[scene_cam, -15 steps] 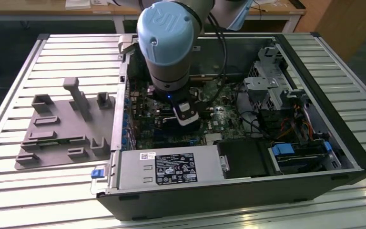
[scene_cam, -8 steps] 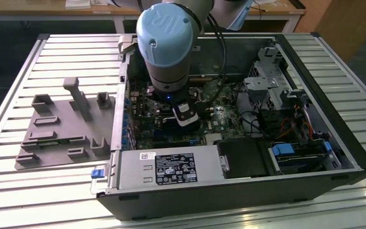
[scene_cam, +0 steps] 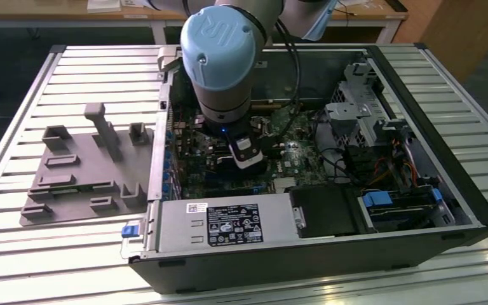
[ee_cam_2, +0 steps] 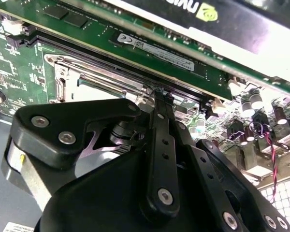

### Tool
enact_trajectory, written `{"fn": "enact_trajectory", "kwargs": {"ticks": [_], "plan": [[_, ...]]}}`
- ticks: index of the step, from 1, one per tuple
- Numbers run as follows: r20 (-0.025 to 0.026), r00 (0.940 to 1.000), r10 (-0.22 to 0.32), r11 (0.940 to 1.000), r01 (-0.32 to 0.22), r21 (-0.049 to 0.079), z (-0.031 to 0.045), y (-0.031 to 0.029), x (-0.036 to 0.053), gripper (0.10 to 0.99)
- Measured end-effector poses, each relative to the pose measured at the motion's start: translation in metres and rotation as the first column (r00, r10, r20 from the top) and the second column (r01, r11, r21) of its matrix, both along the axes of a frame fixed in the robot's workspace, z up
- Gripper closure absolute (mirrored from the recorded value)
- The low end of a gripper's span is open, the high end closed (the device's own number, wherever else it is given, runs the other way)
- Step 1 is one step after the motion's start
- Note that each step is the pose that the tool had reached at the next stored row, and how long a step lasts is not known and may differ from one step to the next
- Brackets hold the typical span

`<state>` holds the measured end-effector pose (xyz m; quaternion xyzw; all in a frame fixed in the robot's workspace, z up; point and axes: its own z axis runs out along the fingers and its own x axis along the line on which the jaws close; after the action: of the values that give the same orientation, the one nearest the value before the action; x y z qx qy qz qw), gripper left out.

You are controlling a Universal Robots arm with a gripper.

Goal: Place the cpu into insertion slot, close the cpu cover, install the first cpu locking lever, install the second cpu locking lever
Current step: 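Install the second cpu locking lever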

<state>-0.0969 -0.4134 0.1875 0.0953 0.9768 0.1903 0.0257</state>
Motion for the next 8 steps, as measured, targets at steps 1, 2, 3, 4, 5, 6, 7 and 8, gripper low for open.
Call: {"fn": "enact_trajectory", "kwargs": {"ticks": [1,2,3,4,5,6,7,8], "plan": [[0.0000,1.0000,0.000,1.0000,0.000,0.000,-0.0002,0.0004,0.0000,0.980],[0.0001,1.0000,0.000,1.0000,0.000,0.000,-0.0005,0.0007,0.0000,0.980],[0.0001,1.0000,0.000,1.0000,0.000,0.000,-0.0008,0.0011,0.0000,0.980],[0.0001,1.0000,0.000,1.0000,0.000,0.000,-0.0011,0.0014,0.0000,0.980],[0.0000,1.0000,0.000,1.0000,0.000,0.000,-0.0014,0.0018,0.0000,0.980],[0.0000,1.0000,0.000,1.0000,0.000,0.000,-0.0018,0.0022,0.0000,0.980],[-0.0001,1.0000,0.000,1.0000,0.000,0.000,-0.0022,0.0025,0.0000,0.980],[-0.0001,1.0000,0.000,1.0000,0.000,0.000,-0.0025,0.0027,-0.0001,0.980]]}}
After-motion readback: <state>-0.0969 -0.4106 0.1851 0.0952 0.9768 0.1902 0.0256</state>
